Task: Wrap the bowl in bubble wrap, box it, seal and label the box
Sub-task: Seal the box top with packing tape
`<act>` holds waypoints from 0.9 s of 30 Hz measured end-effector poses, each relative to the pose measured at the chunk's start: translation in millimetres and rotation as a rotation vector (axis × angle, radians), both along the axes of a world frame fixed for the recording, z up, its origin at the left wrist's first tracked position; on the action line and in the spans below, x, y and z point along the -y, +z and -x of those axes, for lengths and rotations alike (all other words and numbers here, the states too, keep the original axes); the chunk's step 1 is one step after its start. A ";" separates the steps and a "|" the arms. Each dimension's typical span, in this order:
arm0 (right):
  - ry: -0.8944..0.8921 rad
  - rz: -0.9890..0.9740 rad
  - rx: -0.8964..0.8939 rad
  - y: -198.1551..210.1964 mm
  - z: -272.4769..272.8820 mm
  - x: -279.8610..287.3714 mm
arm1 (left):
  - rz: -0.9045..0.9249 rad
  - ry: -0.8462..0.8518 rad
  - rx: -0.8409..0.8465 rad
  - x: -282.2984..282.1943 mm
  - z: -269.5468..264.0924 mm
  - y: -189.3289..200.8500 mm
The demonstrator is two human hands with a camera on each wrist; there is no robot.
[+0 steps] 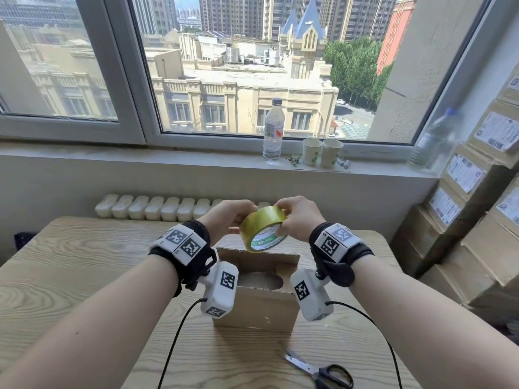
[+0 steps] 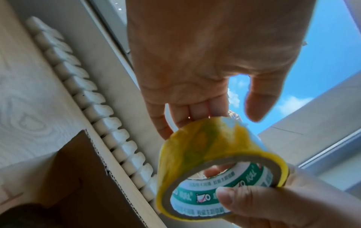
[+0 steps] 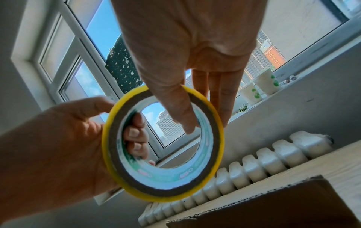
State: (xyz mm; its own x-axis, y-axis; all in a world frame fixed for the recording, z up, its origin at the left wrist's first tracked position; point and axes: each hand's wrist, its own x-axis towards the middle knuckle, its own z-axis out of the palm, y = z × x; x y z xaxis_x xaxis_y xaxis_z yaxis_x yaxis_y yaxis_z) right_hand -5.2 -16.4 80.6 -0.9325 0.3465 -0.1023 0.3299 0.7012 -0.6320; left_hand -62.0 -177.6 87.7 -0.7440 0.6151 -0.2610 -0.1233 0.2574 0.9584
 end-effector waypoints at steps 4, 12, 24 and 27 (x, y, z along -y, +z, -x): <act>-0.009 0.051 -0.011 -0.2 -0.2 1.0 | -0.002 0.004 -0.045 0.0 1.6 0.5; -0.029 0.073 -0.027 1.6 -1.5 3.0 | -0.014 -0.044 -0.014 4.6 3.5 -0.5; -0.136 0.072 -0.213 9.8 -4.7 1.0 | -0.039 -0.058 -0.033 3.8 4.2 -0.5; -0.096 0.089 -0.253 13.0 -5.9 4.7 | -0.053 0.082 -0.068 -1.2 5.9 -3.4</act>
